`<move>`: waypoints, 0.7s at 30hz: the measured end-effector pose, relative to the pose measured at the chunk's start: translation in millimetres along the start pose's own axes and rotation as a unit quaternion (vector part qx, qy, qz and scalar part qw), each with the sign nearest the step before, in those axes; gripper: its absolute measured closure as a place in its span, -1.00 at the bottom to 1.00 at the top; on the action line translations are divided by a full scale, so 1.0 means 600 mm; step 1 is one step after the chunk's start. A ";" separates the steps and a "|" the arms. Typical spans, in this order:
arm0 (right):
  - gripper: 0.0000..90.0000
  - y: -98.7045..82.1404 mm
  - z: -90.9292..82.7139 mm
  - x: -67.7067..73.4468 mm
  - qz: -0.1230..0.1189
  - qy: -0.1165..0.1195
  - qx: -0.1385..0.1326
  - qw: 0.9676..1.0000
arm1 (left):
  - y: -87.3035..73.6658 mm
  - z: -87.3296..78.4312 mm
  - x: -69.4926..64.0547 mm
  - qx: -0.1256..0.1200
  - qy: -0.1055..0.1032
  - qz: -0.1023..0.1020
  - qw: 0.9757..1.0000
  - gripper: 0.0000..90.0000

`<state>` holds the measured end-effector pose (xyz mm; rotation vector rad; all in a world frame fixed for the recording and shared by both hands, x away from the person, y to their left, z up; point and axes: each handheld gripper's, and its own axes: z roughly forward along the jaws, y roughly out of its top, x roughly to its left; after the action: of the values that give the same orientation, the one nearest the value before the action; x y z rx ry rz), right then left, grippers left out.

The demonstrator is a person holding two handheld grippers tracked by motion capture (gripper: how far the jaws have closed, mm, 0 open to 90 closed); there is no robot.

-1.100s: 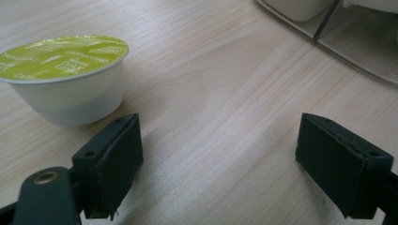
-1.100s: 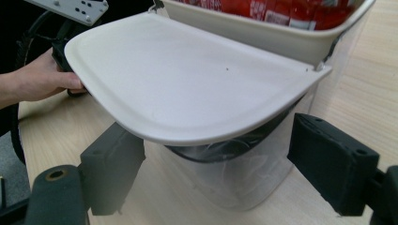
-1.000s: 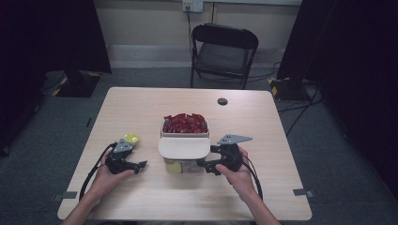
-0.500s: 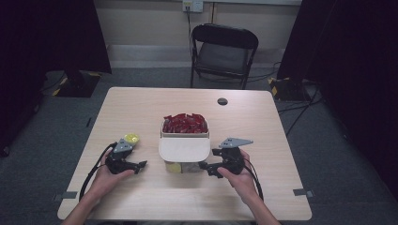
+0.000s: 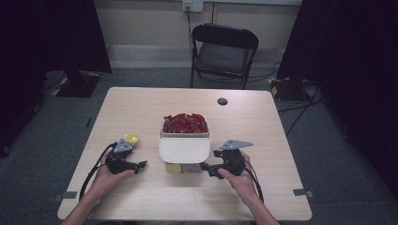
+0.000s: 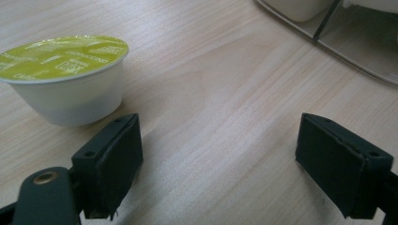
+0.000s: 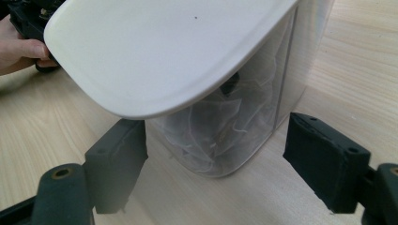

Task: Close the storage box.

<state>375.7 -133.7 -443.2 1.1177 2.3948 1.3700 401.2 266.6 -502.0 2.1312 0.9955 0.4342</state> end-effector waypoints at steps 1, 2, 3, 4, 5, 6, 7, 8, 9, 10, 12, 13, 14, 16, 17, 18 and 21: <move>-0.58 -0.001 -0.001 0.000 -0.003 -0.002 0.001 1.000 | 0.000 0.000 0.000 0.000 0.000 0.000 1.000 -0.67; -0.58 -0.001 -0.001 0.000 -0.003 -0.002 0.001 1.000 | 0.000 0.000 0.000 0.000 0.000 0.000 1.000 -0.67; -0.60 -0.001 -0.003 0.000 -0.003 -0.003 0.000 1.000 | 0.000 0.000 0.000 0.000 0.000 0.000 1.000 -0.67; -0.60 -0.001 -0.005 0.000 -0.003 -0.005 -0.003 1.000 | 0.000 0.000 0.000 0.000 0.000 0.000 1.000 -0.67; -0.60 -0.001 -0.006 0.000 -0.003 -0.005 -0.005 1.000 | 0.000 0.000 0.000 0.000 -0.001 0.000 1.000 -0.67; -0.61 -0.001 -0.007 -0.001 -0.001 -0.007 -0.005 1.000 | 0.000 0.000 0.000 0.000 0.000 0.000 1.000 -0.67; -0.61 -0.001 -0.007 -0.001 -0.001 -0.007 -0.005 1.000 | 0.000 0.000 0.000 0.000 0.000 0.000 1.000 -0.67; -0.62 -0.002 -0.007 -0.002 0.000 -0.008 -0.003 1.000 | 0.000 0.000 0.000 0.001 0.000 0.000 1.000 -0.67; -0.62 -0.002 -0.007 -0.002 0.000 -0.008 -0.003 1.000 | 0.000 0.000 0.000 0.001 0.000 0.000 1.000 -0.67; -0.62 -0.004 -0.010 -0.004 0.002 -0.011 -0.002 1.000 | 0.000 0.000 0.000 0.000 0.000 0.000 1.000 -0.67; -0.59 -0.006 -0.016 -0.007 0.002 -0.018 -0.001 1.000 | 0.000 0.000 0.000 0.001 0.001 0.000 1.000 -0.68; -0.59 -0.008 -0.020 -0.009 0.001 -0.026 -0.003 1.000 | 0.000 0.000 0.000 0.001 0.001 0.000 1.000 -0.68; -0.59 -0.008 -0.023 -0.012 0.005 -0.030 -0.005 1.000 | 0.000 0.000 0.000 0.001 0.001 0.000 1.000 -0.68; -0.61 -0.008 -0.030 -0.022 0.014 -0.032 -0.008 0.999 | 0.000 0.000 0.000 0.001 0.001 0.000 1.000 -0.68; -0.61 -0.008 -0.030 -0.022 0.014 -0.032 -0.008 0.999 | 0.000 0.000 0.000 0.001 0.001 0.000 1.000 -0.68; -0.62 -0.009 -0.035 -0.035 0.023 -0.041 -0.012 0.999 | 0.000 0.000 0.000 0.001 0.001 0.000 1.000 -0.68; -0.63 -0.011 -0.039 -0.047 0.031 -0.050 -0.016 0.998 | 0.000 0.000 0.000 0.001 0.001 0.000 1.000 -0.68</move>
<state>381.2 -170.5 -441.2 1.2315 2.2800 1.3321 401.3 266.5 -501.9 2.1331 0.9971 0.4346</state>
